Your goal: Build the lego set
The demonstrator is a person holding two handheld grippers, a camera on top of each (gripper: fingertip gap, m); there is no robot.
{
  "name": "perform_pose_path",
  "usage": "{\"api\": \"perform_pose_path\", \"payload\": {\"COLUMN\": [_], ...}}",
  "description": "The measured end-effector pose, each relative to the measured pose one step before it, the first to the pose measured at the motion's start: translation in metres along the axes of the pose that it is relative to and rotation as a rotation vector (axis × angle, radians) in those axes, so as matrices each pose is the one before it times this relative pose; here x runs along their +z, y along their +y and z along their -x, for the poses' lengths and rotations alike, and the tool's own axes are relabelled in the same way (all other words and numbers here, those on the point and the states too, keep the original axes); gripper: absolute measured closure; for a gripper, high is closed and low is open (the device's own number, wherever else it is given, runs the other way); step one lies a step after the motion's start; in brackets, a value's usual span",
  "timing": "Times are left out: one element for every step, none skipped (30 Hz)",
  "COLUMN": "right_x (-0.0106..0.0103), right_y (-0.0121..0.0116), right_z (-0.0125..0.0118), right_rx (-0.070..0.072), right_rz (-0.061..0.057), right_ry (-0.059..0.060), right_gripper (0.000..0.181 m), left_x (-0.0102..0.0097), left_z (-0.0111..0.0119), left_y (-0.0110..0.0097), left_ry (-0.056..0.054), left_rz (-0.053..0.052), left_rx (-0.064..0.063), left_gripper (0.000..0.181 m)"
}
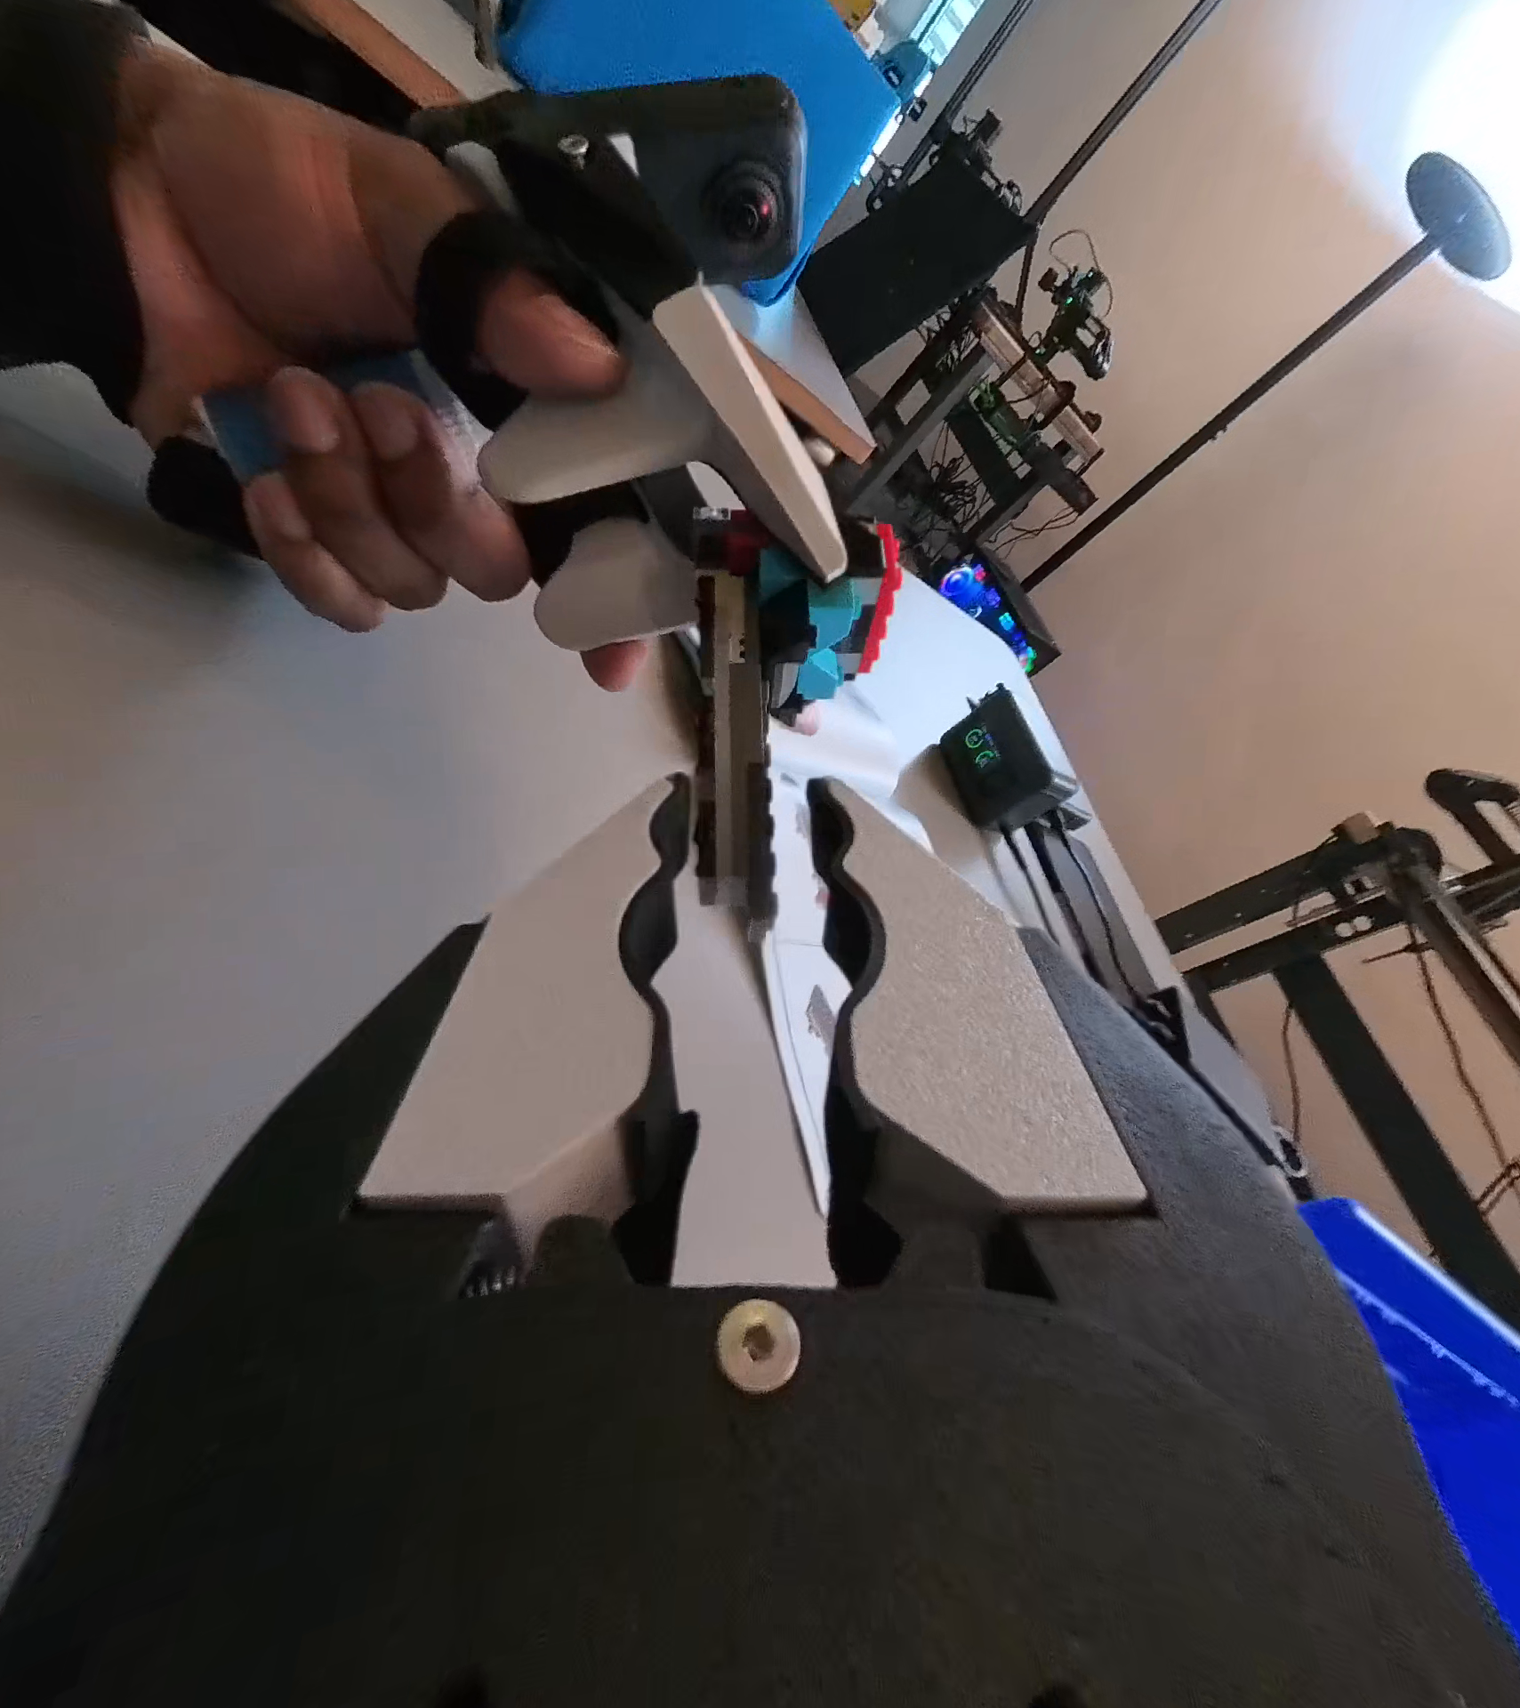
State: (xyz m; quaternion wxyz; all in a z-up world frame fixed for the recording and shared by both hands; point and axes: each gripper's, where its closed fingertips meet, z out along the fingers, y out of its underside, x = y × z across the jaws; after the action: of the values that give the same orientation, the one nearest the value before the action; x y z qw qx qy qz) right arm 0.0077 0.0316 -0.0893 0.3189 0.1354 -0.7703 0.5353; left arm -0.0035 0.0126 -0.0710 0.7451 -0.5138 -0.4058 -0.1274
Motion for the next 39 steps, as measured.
{"api": "perform_pose_path", "payload": {"right_x": [0.00056, 0.00032, 0.00032, 0.00009, 0.00009, 0.00032, 0.00021, 0.00021, 0.00019, 0.0001, -0.00007, -0.00015, 0.00012, 0.0, -0.00012, -0.00005, -0.00016, -0.00007, -0.00014, -0.0001, -0.00021, -0.00002, -0.00011, -0.00009, 0.00011, 0.00012, 0.00018, 0.00026, 0.00032, 0.00014, 0.00026, 0.00023, 0.00046, 0.00041, 0.00059, 0.00049, 0.00046, 0.0006, 0.00067], "right_y": [-0.0009, -0.00102, -0.00098, -0.00099, -0.00032, 0.00038, 0.00056, 0.00117, 0.00139, 0.00123, 0.00114, 0.00134, 0.00167, 0.00147, 0.001, 0.00087, 0.00075, 0.00079, 0.00063, 0.00048, 0.00023, 0.00018, 0.00025, 0.00037, 0.00056, 0.00074, 0.0007, 0.00062, 0.00048, 0.00001, -0.00034, -0.00043, -0.00014, -0.00007, -0.00008, -0.0003, -0.00043, -0.00014, 0.00042], "right_z": [-0.00034, 0.00042, 0.00059, 0.00078, -0.00014, -0.00115, -0.00091, -0.00112, -0.00121, -0.00063, -0.00074, -0.00118, -0.00151, -0.00157, -0.00125, -0.00104, -0.00122, -0.00155, -0.00198, -0.00223, -0.00215, -0.00177, -0.00152, -0.00111, -0.00081, -0.00077, -0.00077, -0.00053, -0.00043, -0.00005, 0.00028, 0.00077, 0.00026, -0.0004, -0.00004, 0.00018, 0.00023, 0.0002, -0.00007], "right_rx": [-0.0234, -0.0264, -0.0272, -0.0261, -0.02, -0.0175, -0.0175, -0.0113, -0.0049, 0.0016, 0.0077, 0.0103, 0.0127, 0.0147, 0.0177, 0.0204, 0.0216, 0.0224, 0.0227, 0.0218, 0.0207, 0.0187, 0.0159, 0.0119, 0.008, 0.0042, 0.0, -0.0017, -0.0025, -0.0034, -0.0017, -0.0002, -0.0013, -0.004, -0.0056, -0.0061, -0.0075, -0.01, -0.0159], "right_rz": [-0.0048, -0.0045, -0.0035, -0.0031, 0.0007, 0.0048, 0.0036, 0.0055, 0.0046, 0.0013, 0.0006, 0.0024, 0.0063, 0.0055, 0.0029, 0.0025, 0.003, 0.0044, 0.0048, 0.0041, 0.004, 0.004, 0.0043, 0.0044, 0.0053, 0.0064, 0.0055, 0.0055, 0.0043, 0.0006, -0.002, -0.0023, -0.0007, 0.0005, 0.0003, -0.0007, -0.0014, 0.0013, 0.0049], "right_ry": [0.0075, 0.003, 0.0024, 0.0009, 0.0054, 0.0117, 0.0108, 0.0102, 0.0084, 0.0027, 0.0012, 0.0021, 0.0021, 0.0011, -0.0026, -0.0048, -0.003, -0.0011, 0.0012, 0.0036, 0.004, 0.0021, 0.0019, 0.0014, 0.0007, 0.0027, 0.0047, 0.005, 0.0049, 0.0048, 0.0021, -0.0001, 0.0039, 0.0079, 0.0064, 0.0045, 0.0049, 0.006, 0.0091], "right_gripper": [0.159, 0.164, 0.164, 0.165, 0.165, 0.165, 0.165, 0.165, 0.165, 0.165, 0.165, 0.165, 0.165, 0.165, 0.165, 0.165, 0.165, 0.165, 0.165, 0.165, 0.165, 0.165, 0.165, 0.165, 0.165, 0.165, 0.165, 0.165, 0.165, 0.165, 0.165, 0.165, 0.165, 0.165, 0.165, 0.165, 0.165, 0.165, 0.165], "left_x": [-0.00012, -0.00016, -0.00017, -0.00012, -0.00011, 0.00001, -0.00008, -0.00018, -0.00022, -0.00052, -0.00063, -0.00087, -0.00098, -0.00113, -0.00114, -0.00106, -0.00083, -0.00055, -0.00039, -0.00013, 0.00015, 0.00031, 0.00064, 0.00097, 0.00121, 0.00141, 0.00163, 0.0017, 0.00177, 0.00183, 0.0019, 0.00194, 0.00205, 0.00218, 0.0023, 0.00235, 0.00229, 0.00214, 0.00214], "left_z": [-0.00092, -0.0005, -0.00046, -0.00066, -0.00041, -0.00042, -0.0002, -0.00041, -0.00062, -0.00044, -0.0002, 0.00012, 0.00045, 0.00031, 0.00009, -0.00009, 0.00035, 0.00096, 0.00143, 0.00153, 0.00172, 0.00176, 0.00188, 0.00205, 0.00199, 0.00176, 0.00136, 0.00066, 0.00032, 0.00007, 0.00024, 0.00027, 0.00018, -0.0003, -0.00036, -0.00023, 0.00036, 0.00055, 0.00053], "left_y": [-0.00081, -0.00079, -0.0007, -0.00048, -0.0005, -0.00104, -0.00187, -0.00261, -0.00298, -0.00278, -0.00243, -0.0023, -0.00246, -0.00263, -0.00261, -0.00231, -0.00158, -0.00059, 0.00007, 0.00054, 0.00065, 0.00082, 0.00113, 0.00167, 0.00208, 0.00252, 0.0026, 0.00216, 0.00202, 0.00183, 0.00206, 0.00207, 0.00209, 0.00202, 0.0017, 0.00134, 0.0009, 0.00046, 0.00026], "left_ry": [0.0098, 0.0063, 0.0051, 0.005, 0.0032, 0.0014, 0.0008, 0.0016, 0.0031, 0.0032, 0.0011, -0.0013, -0.0021, -0.001, 0.0006, 0.0009, -0.0018, -0.0063, -0.0088, -0.0094, -0.0101, -0.0109, -0.012, -0.0128, -0.0129, -0.0122, -0.0087, -0.0044, -0.002, -0.0012, -0.0023, -0.0036, -0.0028, -0.0005, 0.0006, -0.001, -0.0041, -0.0065, -0.007], "left_rz": [-0.0049, -0.0048, -0.0043, -0.0024, -0.0025, -0.006, -0.0108, -0.0146, -0.0164, -0.015, -0.0131, -0.0129, -0.0136, -0.0151, -0.0152, -0.0124, -0.0079, -0.0029, 0.0009, 0.003, 0.004, 0.0048, 0.0066, 0.0093, 0.0115, 0.0132, 0.0132, 0.0107, 0.0086, 0.0083, 0.0089, 0.0092, 0.0087, 0.0071, 0.0049, 0.0023, 0.0002, -0.0019, -0.003], "left_rx": [-0.0033, -0.0026, -0.0001, 0.0017, 0.0017, -0.0004, -0.0029, -0.0034, -0.0039, -0.0038, -0.0013, 0.0011, 0.0005, -0.001, -0.0021, -0.0022, -0.0008, 0.001, 0.0018, 0.0003, -0.0024, -0.0037, -0.0033, -0.0024, -0.0016, -0.0018, -0.0015, -0.001, -0.0022, -0.002, -0.0002, 0.0011, 0.0008, -0.0012, -0.0034, -0.0044, -0.0053, -0.0063, -0.0079], "left_gripper": [0.14, 0.139, 0.139, 0.139, 0.139, 0.139, 0.139, 0.136, 0.132, 0.129, 0.126, 0.125, 0.123, 0.12, 0.119, 0.119, 0.118, 0.117, 0.117, 0.117, 0.117, 0.117, 0.117, 0.117, 0.117, 0.117, 0.117, 0.117, 0.118, 0.118, 0.118, 0.118, 0.118, 0.118, 0.118, 0.118, 0.118, 0.119, 0.119]}}
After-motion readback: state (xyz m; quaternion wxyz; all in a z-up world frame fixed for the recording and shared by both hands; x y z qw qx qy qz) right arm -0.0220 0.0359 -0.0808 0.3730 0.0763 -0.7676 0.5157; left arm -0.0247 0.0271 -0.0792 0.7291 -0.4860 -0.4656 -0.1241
